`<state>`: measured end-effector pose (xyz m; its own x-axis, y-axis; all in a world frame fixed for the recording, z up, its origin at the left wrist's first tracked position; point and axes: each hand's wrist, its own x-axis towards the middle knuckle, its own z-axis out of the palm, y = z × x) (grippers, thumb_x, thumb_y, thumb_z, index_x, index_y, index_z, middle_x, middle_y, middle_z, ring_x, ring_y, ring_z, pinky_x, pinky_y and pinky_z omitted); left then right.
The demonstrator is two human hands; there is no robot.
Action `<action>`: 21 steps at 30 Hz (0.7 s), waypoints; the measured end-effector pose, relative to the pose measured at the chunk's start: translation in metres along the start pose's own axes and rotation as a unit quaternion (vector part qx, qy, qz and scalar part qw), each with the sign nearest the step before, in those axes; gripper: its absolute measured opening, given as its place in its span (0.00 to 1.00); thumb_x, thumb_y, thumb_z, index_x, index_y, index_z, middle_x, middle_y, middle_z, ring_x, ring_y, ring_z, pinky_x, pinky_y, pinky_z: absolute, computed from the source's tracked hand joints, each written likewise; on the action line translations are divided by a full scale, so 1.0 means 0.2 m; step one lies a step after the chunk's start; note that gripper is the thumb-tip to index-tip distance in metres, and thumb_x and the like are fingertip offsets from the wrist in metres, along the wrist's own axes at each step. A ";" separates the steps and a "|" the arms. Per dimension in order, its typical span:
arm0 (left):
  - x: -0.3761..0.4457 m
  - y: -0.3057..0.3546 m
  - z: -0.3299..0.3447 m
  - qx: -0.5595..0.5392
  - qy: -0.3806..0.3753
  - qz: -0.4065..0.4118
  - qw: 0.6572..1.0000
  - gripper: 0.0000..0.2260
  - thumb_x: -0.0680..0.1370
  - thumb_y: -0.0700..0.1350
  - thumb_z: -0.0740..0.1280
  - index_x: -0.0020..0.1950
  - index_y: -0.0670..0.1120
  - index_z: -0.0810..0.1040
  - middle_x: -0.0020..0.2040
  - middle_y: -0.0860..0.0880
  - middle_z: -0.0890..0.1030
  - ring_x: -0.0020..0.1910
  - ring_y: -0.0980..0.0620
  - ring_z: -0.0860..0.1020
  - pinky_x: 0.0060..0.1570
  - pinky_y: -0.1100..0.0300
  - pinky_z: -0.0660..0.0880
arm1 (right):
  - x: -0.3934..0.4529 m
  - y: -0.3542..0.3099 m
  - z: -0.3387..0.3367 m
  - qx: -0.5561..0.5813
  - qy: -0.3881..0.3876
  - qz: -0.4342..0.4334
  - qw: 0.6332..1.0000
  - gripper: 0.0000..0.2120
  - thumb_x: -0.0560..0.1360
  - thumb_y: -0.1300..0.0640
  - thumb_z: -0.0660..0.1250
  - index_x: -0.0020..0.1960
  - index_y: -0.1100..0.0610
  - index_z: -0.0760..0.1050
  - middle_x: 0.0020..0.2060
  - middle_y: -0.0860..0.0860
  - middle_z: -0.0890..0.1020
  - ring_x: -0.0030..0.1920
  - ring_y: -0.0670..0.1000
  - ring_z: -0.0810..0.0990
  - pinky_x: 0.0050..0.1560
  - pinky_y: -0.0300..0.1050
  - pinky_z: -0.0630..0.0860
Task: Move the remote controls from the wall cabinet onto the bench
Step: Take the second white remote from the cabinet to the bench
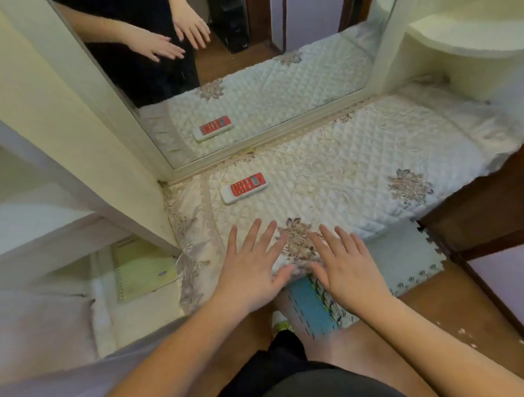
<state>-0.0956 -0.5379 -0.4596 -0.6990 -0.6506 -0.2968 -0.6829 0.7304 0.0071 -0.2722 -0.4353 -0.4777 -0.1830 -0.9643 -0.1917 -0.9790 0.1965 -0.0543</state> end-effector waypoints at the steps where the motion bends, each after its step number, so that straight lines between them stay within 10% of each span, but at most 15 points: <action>1: -0.03 0.03 -0.01 0.002 0.005 0.017 1.000 0.34 0.74 0.69 0.33 0.78 0.58 0.41 0.79 0.54 0.41 0.77 0.49 0.36 0.72 0.40 0.33 | -0.07 0.02 0.00 0.000 0.003 0.005 1.000 0.29 0.79 0.41 0.50 0.73 0.56 0.65 0.70 0.57 0.70 0.70 0.62 0.68 0.69 0.59 0.65; 21: -0.12 0.63 -0.08 0.037 0.063 0.278 0.958 0.28 0.80 0.65 0.45 0.79 0.58 0.50 0.80 0.52 0.52 0.79 0.48 0.48 0.74 0.39 0.47 | -0.96 0.13 0.02 0.087 0.051 0.297 0.950 0.27 0.78 0.43 0.48 0.74 0.51 0.64 0.73 0.53 0.66 0.71 0.58 0.67 0.70 0.56 0.62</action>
<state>-0.1690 -0.4332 -0.4367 -0.9737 -0.1727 -0.1486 -0.1835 0.9810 0.0624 -0.2625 -0.2451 -0.4461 -0.7139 -0.6852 -0.1442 -0.6729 0.7283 -0.1296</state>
